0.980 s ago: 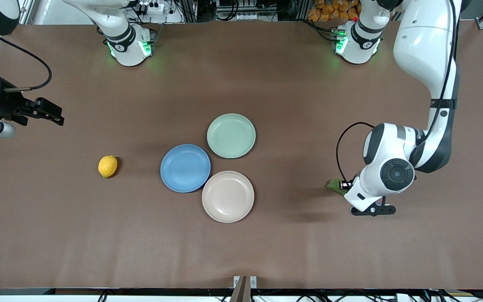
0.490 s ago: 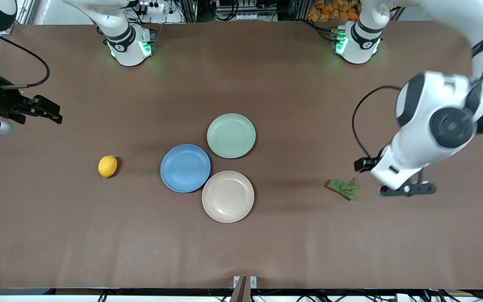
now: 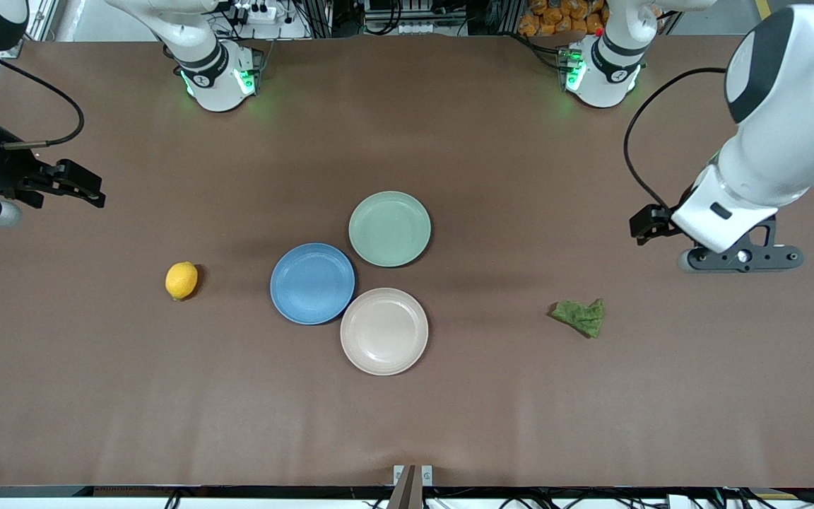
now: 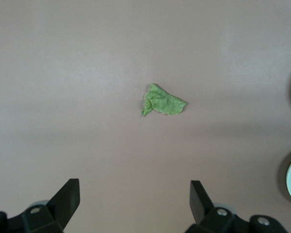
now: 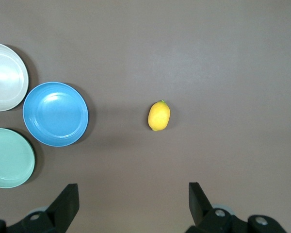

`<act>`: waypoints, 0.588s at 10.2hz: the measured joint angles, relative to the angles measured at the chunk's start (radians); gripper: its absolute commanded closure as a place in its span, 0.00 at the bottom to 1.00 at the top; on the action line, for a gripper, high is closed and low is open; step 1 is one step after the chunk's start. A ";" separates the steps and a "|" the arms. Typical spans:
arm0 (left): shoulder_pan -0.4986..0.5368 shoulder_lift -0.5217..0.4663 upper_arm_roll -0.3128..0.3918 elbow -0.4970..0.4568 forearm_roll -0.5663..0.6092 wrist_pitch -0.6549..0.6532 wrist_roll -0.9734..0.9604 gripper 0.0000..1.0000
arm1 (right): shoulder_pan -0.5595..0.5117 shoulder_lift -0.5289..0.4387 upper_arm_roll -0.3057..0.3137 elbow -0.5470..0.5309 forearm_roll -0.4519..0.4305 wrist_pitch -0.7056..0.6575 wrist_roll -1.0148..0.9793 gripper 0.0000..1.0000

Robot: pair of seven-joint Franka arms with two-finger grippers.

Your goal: Pick lemon and lettuce from blue and beige plates

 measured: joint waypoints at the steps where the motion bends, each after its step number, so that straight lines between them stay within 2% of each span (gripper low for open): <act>1: 0.000 -0.003 0.000 -0.001 0.000 0.000 0.012 0.00 | 0.000 0.000 0.000 0.000 0.000 0.000 0.000 0.00; 6: 0.009 -0.027 0.017 -0.002 0.000 -0.001 0.084 0.00 | 0.000 0.000 0.000 0.000 0.000 0.000 -0.001 0.00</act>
